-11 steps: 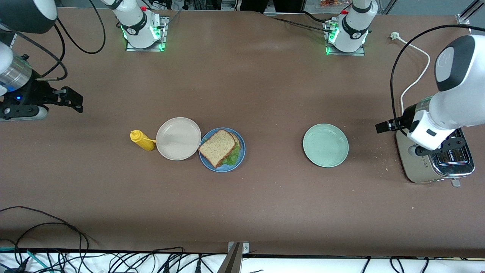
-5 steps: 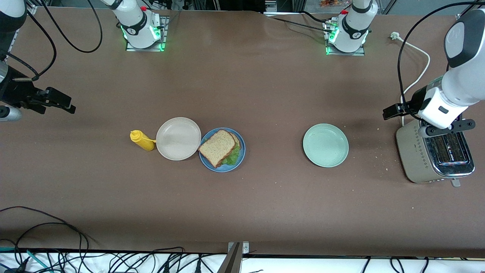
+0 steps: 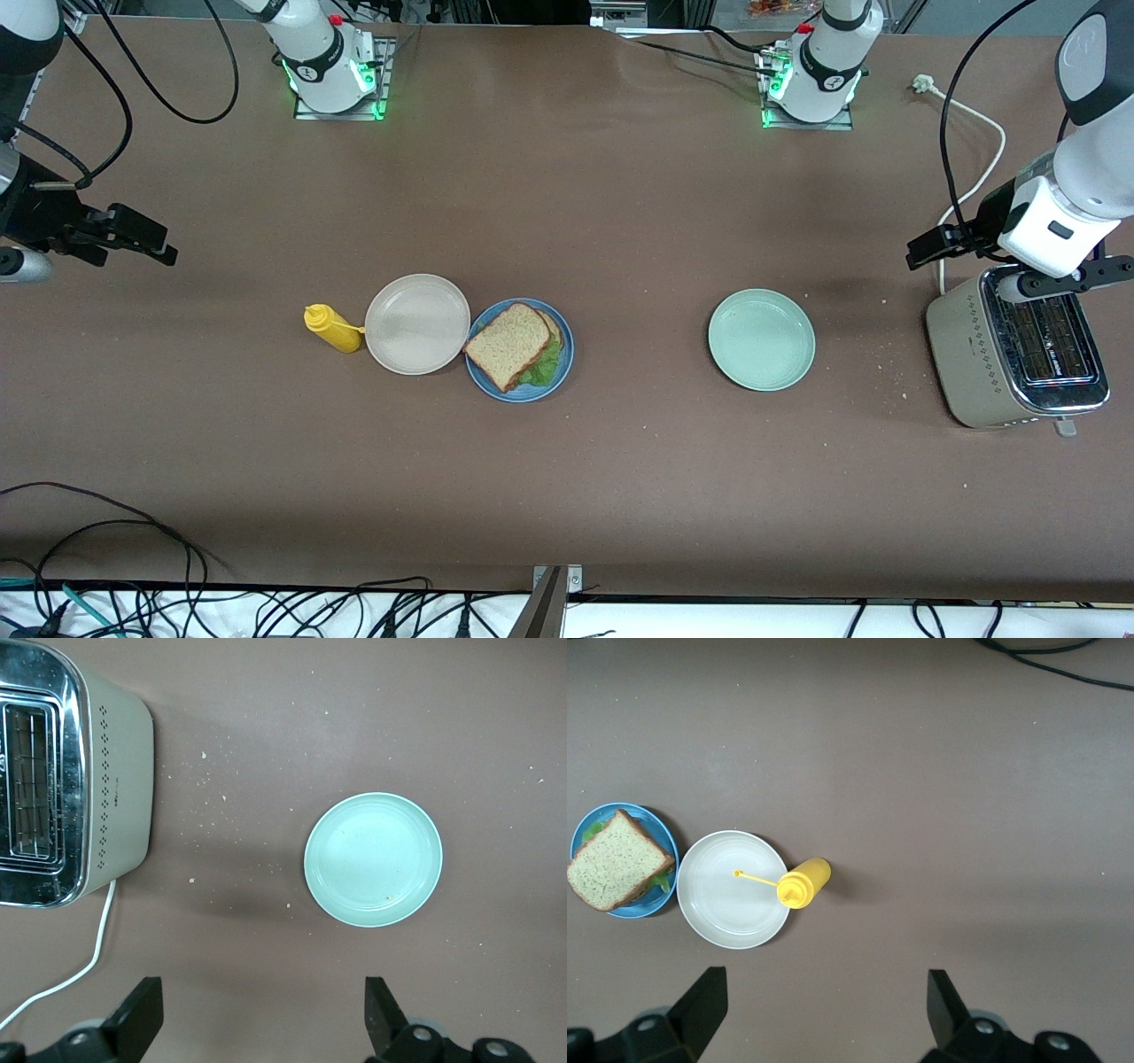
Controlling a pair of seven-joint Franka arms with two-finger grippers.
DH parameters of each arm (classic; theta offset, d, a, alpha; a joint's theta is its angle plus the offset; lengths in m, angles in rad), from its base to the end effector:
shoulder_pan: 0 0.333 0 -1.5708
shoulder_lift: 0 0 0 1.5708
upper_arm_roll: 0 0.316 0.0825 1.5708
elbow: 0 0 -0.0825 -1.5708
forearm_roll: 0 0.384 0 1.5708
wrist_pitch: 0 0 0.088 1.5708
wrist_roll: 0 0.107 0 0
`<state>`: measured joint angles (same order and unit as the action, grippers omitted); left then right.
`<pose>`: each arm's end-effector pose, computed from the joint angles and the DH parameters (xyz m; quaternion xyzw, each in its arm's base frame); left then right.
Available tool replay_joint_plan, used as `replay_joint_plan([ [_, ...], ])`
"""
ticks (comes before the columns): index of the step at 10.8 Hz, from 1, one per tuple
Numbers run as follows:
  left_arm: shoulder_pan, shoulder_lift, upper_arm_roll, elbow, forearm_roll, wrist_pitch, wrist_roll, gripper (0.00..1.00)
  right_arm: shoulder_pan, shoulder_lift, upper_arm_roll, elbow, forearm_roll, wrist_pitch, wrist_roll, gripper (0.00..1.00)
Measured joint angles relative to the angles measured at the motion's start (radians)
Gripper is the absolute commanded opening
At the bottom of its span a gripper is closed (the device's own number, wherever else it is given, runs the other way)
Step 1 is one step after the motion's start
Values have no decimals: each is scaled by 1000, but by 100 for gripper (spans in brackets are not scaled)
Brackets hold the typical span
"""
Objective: Make sandwich in blue plate with both arms
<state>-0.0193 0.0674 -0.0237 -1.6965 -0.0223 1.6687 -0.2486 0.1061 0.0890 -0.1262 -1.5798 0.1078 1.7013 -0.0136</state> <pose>0.5731 -0.0265 0.5352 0.9934 0.1041 -0.0488 0.0048 0.5919 0.0014 0.5817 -0.9987 0.0090 -0.0174 0.0477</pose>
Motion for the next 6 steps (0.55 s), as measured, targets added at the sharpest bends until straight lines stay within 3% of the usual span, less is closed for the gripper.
replay_joint_plan([
  [6, 0, 0, 3, -4, 0, 0, 38, 100, 0, 0, 0, 0, -1, 0, 0, 100],
])
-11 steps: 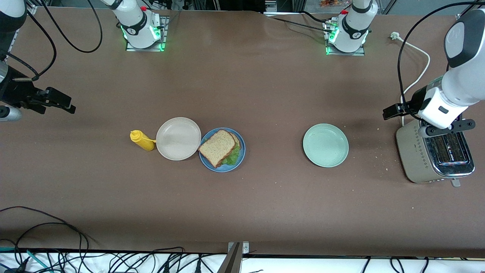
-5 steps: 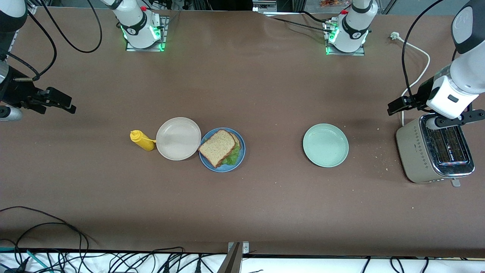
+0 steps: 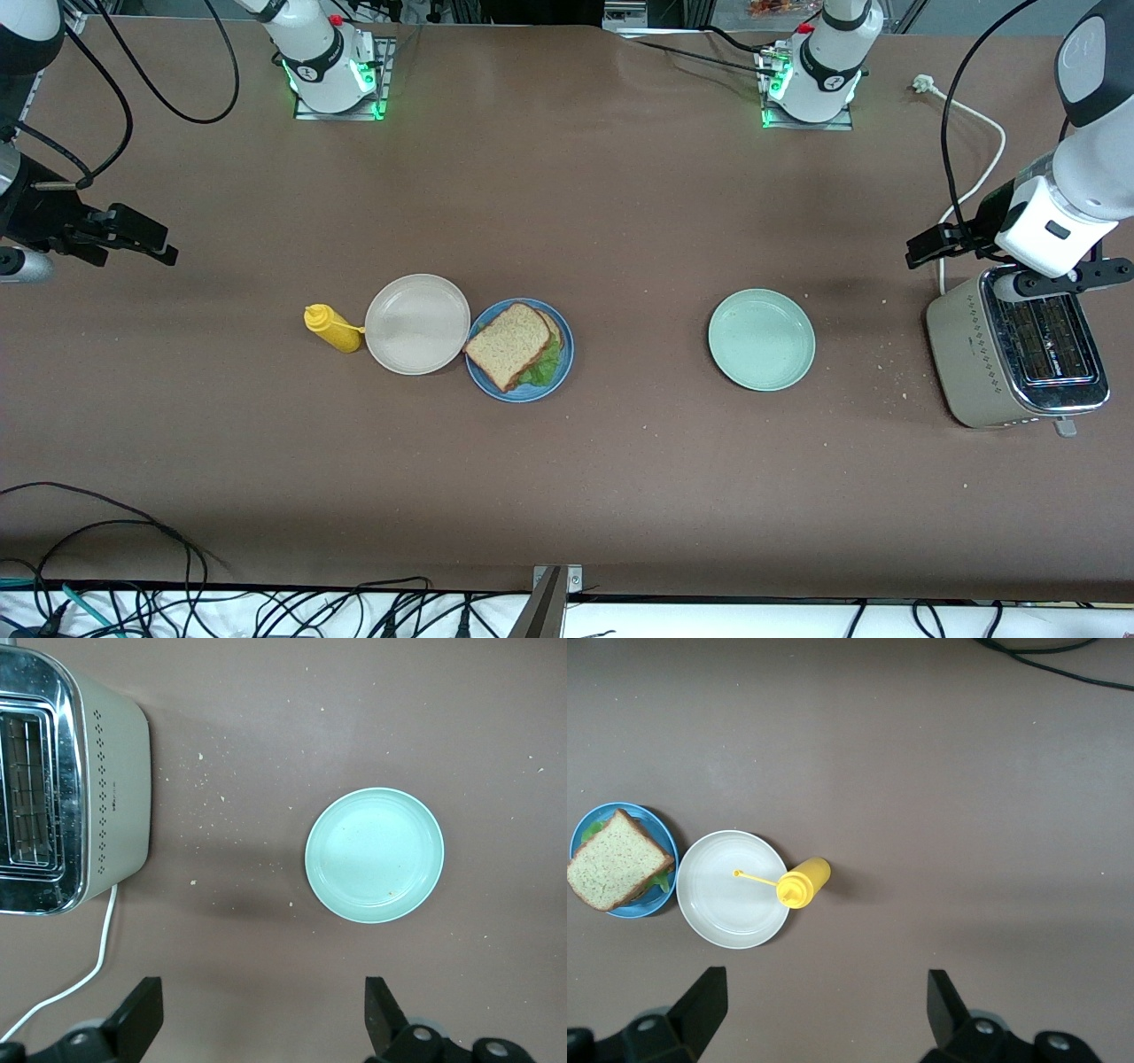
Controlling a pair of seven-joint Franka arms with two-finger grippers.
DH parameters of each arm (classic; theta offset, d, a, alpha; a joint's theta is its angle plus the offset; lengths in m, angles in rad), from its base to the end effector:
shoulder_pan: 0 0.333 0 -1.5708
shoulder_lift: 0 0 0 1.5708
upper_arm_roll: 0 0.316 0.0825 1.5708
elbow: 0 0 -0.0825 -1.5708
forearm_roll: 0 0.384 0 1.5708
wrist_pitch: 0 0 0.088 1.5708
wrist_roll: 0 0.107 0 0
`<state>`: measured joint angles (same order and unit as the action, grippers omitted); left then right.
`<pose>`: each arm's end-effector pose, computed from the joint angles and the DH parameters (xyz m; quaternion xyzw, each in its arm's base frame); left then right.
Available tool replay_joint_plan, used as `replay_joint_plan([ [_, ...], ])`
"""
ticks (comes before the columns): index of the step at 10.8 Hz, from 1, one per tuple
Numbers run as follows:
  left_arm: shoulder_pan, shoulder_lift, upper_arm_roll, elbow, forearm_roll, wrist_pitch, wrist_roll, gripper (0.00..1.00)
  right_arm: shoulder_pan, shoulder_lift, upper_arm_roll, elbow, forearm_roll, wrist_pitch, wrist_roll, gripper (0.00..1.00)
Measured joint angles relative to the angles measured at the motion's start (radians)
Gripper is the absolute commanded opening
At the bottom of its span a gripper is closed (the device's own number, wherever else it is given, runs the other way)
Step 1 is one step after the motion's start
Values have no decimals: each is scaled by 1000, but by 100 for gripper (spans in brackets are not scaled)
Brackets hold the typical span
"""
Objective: Make sandwich in blue plate with both arms
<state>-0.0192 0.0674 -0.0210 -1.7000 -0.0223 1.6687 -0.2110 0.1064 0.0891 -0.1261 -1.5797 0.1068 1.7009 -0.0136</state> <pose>0.5728 -0.0249 0.5335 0.9949 0.0868 -0.0504 0.0055 0.5919 0.0015 0.5816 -0.9987 0.0088 -0.0172 0.0472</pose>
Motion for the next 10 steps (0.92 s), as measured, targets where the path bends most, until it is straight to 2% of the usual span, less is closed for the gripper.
replay_joint_plan([
  [10, -9, 0, 4, 1, 0, 4, 24, 100, 0, 9, -1, 0, -42, -1, 1, 100],
])
